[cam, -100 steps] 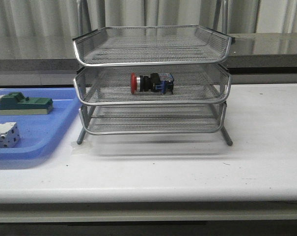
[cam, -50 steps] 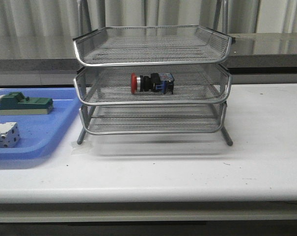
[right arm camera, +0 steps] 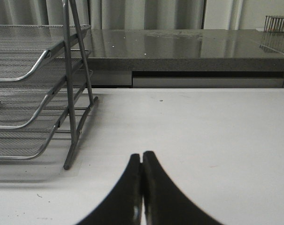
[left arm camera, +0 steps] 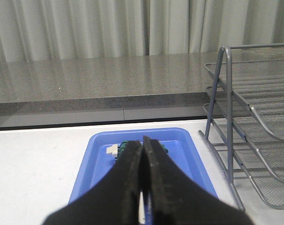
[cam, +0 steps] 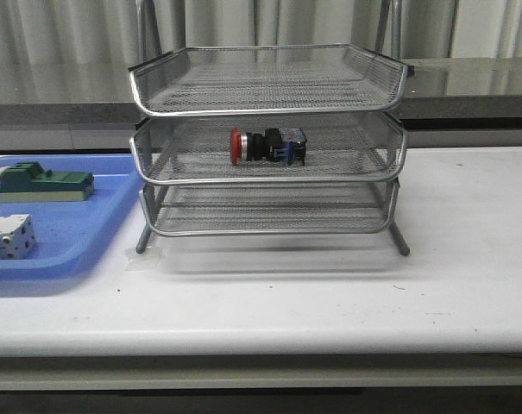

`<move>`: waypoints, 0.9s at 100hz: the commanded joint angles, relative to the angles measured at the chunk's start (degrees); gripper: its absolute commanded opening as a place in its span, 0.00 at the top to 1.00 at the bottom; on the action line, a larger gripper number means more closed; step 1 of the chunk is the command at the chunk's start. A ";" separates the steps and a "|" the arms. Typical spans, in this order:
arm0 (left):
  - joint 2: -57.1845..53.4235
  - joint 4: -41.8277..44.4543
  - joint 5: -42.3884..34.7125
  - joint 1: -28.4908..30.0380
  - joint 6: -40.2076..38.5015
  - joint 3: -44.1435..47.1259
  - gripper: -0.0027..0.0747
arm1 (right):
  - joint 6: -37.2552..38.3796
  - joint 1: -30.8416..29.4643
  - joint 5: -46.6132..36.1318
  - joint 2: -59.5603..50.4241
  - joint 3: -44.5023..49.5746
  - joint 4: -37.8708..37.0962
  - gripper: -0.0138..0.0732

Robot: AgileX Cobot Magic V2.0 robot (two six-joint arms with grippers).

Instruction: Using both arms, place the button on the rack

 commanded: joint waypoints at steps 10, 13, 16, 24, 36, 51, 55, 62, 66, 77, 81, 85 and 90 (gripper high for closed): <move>0.60 -0.73 -4.32 0.25 -0.48 -1.71 0.99 | -0.41 -0.37 -4.88 -0.68 0.10 0.11 0.91; 0.60 -0.73 -4.32 0.25 -0.48 -1.71 0.99 | -0.41 -0.37 -4.88 -0.68 0.10 0.11 0.91; 0.60 -0.73 -4.32 0.25 -0.48 -1.71 0.99 | -0.41 -0.37 -4.88 -0.68 0.10 0.11 0.91; 0.60 -0.73 -4.32 0.25 -0.48 -1.71 0.99 | -0.41 -0.37 -4.88 -0.68 0.10 0.11 0.91; 0.60 -0.73 -4.32 0.25 -0.48 -1.71 0.99 | -0.41 -0.37 -4.88 -0.68 0.10 0.11 0.91; 0.60 -0.73 -4.32 0.25 -0.48 -1.71 0.99 | -0.41 -0.37 -4.88 -0.68 0.10 0.11 0.91; 0.60 -0.73 -4.32 0.25 -0.48 -1.71 0.99 | -0.41 -0.37 -4.88 -0.68 0.10 0.11 0.91; 0.60 -0.73 -4.32 0.25 -0.48 -1.71 0.99 | -0.41 -0.37 -4.88 -0.68 0.10 0.11 0.91; 0.60 -0.73 -4.32 0.25 -0.48 -1.71 0.99 | -0.41 -0.37 -4.88 -0.68 0.10 0.11 0.91; 0.60 -0.45 -4.32 0.25 -0.48 -1.71 0.99 | -0.41 -0.37 -4.88 -0.68 0.10 0.11 0.91; 0.60 0.35 -4.32 0.01 -0.48 -1.71 0.99 | -0.41 -0.37 -4.88 -0.68 0.10 0.11 0.91; 0.60 1.42 -4.32 -0.22 -0.63 -1.71 0.99 | -0.41 -0.37 -4.88 -0.68 0.10 0.11 0.91; 0.60 3.50 -4.32 -0.62 -2.96 -1.71 0.99 | -0.41 -0.37 -4.88 -0.68 0.10 0.11 0.91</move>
